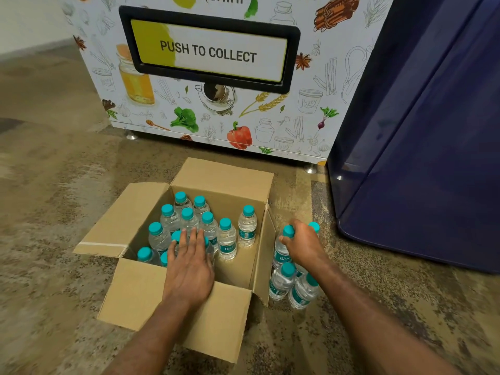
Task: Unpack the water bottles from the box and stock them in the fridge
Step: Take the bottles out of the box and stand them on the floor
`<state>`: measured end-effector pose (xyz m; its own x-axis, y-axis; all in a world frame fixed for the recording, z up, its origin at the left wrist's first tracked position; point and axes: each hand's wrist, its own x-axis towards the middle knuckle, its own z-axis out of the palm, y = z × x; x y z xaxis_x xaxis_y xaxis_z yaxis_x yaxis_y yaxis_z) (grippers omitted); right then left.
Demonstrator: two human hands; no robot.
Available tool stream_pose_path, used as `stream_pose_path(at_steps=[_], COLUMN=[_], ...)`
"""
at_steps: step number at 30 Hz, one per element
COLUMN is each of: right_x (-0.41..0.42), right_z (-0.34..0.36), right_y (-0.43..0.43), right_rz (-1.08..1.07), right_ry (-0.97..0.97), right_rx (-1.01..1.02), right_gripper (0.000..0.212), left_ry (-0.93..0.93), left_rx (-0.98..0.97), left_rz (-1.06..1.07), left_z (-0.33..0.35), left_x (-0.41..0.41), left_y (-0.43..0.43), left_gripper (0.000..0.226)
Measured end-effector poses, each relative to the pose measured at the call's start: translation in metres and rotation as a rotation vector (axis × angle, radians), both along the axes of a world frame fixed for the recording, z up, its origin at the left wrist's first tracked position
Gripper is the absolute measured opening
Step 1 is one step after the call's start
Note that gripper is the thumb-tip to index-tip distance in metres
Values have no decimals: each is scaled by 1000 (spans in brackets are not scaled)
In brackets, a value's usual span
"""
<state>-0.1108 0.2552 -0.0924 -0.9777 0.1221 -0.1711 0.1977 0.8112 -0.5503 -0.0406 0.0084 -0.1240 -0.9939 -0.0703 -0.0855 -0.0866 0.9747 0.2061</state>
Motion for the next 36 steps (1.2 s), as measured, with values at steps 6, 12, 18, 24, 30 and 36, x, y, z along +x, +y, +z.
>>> stream_pose_path(at_steps=[6, 12, 18, 24, 30, 36], right_x=[-1, 1, 0, -1, 2, -2], right_z=[-4, -7, -3, 14, 12, -9], right_y=[-3, -4, -6, -18, -69, -106], right_rz=[28, 40, 89, 93, 243, 558], right_ry=[-15, -17, -32, 116, 276, 164], right_rx=[70, 111, 162, 80, -51, -3], right_gripper=[26, 26, 30, 46, 43, 51], left_ry=[-18, -34, -47, -43, -49, -84], left_rx=[-14, -24, -30, -43, -36, -69], left_rz=[5, 9, 11, 12, 8, 7], left_z=[3, 5, 6, 4, 5, 4], left_x=[1, 0, 1, 0, 1, -1], left_y=[1, 2, 3, 2, 3, 4], left_gripper=[66, 66, 66, 65, 66, 78])
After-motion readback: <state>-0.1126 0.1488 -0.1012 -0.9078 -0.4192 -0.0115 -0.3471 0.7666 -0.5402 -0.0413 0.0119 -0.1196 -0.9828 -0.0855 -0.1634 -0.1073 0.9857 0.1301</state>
